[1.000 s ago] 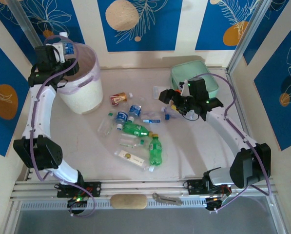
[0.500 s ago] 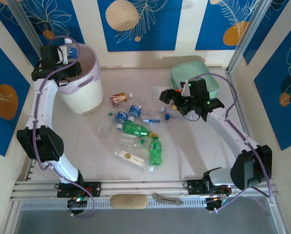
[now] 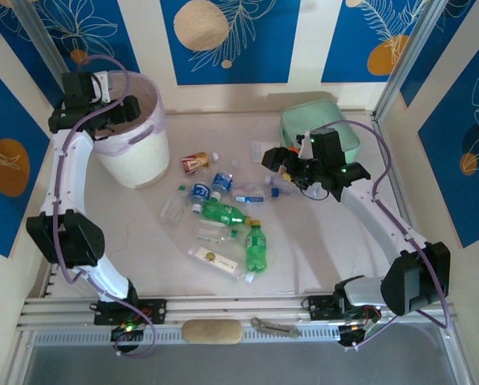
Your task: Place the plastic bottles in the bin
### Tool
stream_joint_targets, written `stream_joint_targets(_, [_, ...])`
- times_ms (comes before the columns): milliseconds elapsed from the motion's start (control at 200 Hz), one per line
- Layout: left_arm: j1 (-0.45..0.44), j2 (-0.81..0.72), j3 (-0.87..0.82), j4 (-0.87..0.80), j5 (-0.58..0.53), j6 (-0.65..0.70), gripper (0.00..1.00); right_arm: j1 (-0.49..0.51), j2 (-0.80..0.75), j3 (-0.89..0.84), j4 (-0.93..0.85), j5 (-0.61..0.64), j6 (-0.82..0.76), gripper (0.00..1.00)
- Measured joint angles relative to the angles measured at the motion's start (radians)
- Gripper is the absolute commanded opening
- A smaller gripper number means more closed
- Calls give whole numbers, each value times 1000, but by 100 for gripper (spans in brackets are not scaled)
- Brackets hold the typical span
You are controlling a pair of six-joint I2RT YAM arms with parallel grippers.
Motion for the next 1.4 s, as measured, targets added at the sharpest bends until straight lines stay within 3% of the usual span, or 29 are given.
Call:
stream_joint_targets(60, [0,-15,0,1,26,-18,100,4,0,0,0,0,0,99])
stream_joint_targets(355, [-47,-222,-138,74,156,-98,100,45,44,5,-13,3,-1,99])
stream_joint_targets(535, [-176,-362,-345,157,188,-139,100,90,84,5,-53,6,-1,99])
stream_joint_targets(785, [-357,-498,-766,386,193,-279,100,175,97,-59,-108,35,11,99])
stream_joint_targets(965, [-438,-483,-936,550,196,-388,100,266,97,-144,-149,79,57,100])
stream_joint_targets(1176, [-525,-417,-970,691,188,-444,100,340,78,-211,-186,151,109,99])
stream_joint_targets(1401, [-549,-341,-997,785,188,-491,100,375,73,-268,-182,180,153,91])
